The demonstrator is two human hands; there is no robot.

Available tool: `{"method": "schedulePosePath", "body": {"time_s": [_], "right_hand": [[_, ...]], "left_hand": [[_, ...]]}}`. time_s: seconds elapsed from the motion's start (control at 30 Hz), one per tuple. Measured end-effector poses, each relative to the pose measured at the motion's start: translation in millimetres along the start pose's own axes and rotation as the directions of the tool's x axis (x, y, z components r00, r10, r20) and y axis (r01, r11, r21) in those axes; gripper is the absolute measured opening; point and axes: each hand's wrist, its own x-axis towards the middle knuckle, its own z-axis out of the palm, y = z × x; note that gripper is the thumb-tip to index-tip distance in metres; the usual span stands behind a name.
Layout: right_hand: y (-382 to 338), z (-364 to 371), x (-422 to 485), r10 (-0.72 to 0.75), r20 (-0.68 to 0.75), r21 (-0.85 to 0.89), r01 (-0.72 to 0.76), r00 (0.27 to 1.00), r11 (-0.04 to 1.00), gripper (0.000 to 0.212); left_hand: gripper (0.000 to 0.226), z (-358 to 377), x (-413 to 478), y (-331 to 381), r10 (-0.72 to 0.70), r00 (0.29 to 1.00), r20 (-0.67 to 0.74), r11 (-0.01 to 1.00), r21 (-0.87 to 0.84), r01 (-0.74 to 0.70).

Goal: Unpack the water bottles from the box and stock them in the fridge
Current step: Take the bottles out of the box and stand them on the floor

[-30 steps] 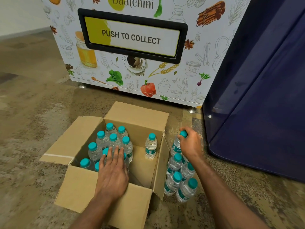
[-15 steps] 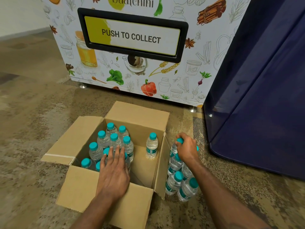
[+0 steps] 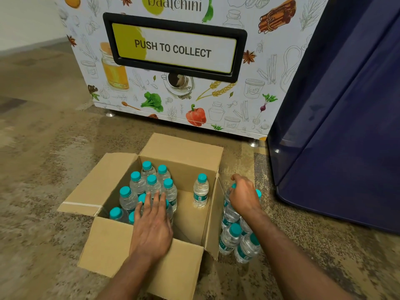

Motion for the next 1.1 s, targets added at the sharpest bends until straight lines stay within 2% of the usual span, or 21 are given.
{"method": "schedulePosePath", "body": {"time_s": [0.13,0.27,0.33,0.43,0.57,0.8,0.9,1.0,1.1], "right_hand": [[-13.7,-12.4,-14.0,-0.036,-0.082,-0.05,0.032,0.996,0.998,0.04],[-49.3,-6.3,-56.8,-0.157,-0.161,0.151,0.182,0.974,0.972,0.038],[-73.6,5.7,-79.2,-0.241,-0.117,0.273,0.265,0.963,0.925,0.04],[-101.1,27.2,-99.9,-0.327,0.036,0.382,0.289,0.944,0.878,0.05],[-114.8,47.2,-100.1,-0.333,0.187,0.38,0.245,0.924,0.892,0.059],[-113.3,64.7,-90.7,-0.299,0.348,0.342,0.176,0.888,0.923,0.07],[-112.6,68.8,-87.1,-0.319,0.373,0.347,0.188,0.871,0.919,0.072],[-114.6,75.6,-84.4,-0.314,0.351,0.347,0.189,0.882,0.918,0.07],[-116.1,79.6,-82.1,-0.296,0.335,0.363,0.167,0.894,0.917,0.064]], "left_hand": [[0.093,-8.1,-2.3,4.7,-0.018,0.999,0.037,1.0,0.019,0.017],[0.092,-8.7,-1.3,6.3,-0.028,0.999,0.024,1.0,0.011,0.028],[0.091,-6.5,-1.3,5.4,-0.026,1.0,0.018,1.0,0.011,0.025],[0.088,-5.1,-2.1,1.8,-0.006,1.0,0.008,1.0,-0.013,0.006],[0.079,-4.0,-7.1,-6.8,0.039,0.999,0.005,0.998,-0.044,-0.038],[0.097,-11.6,-9.1,-9.9,-0.106,0.993,0.045,0.994,0.01,0.106],[0.094,-13.3,-16.5,-15.9,-0.106,0.994,0.008,0.988,-0.11,0.106],[0.078,-16.2,-25.2,-20.3,-0.12,0.992,-0.03,0.958,-0.267,0.107],[0.073,-16.8,-25.5,-19.6,-0.155,0.987,-0.042,0.923,-0.363,0.129]]}}
